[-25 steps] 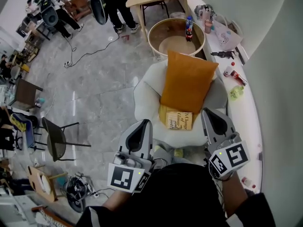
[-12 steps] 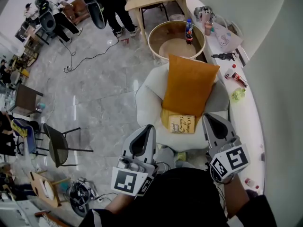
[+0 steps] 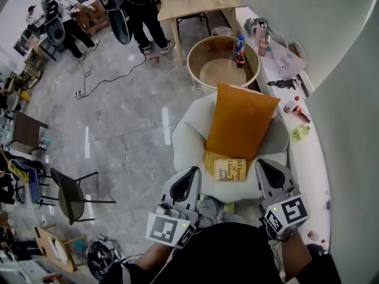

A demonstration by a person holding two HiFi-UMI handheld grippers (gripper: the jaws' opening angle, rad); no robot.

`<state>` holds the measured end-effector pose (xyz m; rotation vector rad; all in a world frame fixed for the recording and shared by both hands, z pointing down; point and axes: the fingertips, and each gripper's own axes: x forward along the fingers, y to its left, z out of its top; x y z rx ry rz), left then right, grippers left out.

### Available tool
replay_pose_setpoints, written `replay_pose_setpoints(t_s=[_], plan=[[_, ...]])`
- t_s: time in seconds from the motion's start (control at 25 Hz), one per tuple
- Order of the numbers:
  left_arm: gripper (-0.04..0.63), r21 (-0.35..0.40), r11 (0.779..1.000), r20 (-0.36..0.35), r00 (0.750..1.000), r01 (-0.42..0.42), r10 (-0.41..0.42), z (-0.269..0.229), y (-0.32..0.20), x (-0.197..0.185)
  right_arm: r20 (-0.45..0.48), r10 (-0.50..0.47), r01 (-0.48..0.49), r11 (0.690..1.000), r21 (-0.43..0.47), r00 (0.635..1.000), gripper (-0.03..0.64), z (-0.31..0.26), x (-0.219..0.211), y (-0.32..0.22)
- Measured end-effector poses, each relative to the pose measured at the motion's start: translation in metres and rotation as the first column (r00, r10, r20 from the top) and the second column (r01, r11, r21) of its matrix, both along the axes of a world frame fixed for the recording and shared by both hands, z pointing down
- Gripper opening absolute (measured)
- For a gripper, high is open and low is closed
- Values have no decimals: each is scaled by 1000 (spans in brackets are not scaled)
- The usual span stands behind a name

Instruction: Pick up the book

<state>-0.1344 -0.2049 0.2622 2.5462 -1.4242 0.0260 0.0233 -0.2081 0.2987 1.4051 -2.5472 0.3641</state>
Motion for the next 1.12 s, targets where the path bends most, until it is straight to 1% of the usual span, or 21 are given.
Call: replay_pose_setpoints(t_s=[0.16,0.28,0.44,0.68,0.92,1.12], plan=[[9,-7,999,-21,998,-52,52,9,-25,-11,-46,34,-35,999,-14,998,9,8,-12,-11],[9,-23,997,-54,996,-70,69,21,-48,-20,-87,48,-51,998,-32,995,9,17,-15,-20],[9,-71,994,-64,995,-80,76,50,-74,-28,-126,55,-65,995,-82,990,9,36,-14,-33],[9,-147,985,-96,993,-88,74,76,-84,-34,-131,31,-50,988,-145,991,9,54,-15,-55],[9,-186,980,-85,995,-69,54,94,-100,-13,-112,-15,-8,978,-209,994,9,75,5,-74],[9,-194,979,-51,997,-62,53,111,-123,24,-93,-44,20,968,-252,995,9,102,32,-91]])
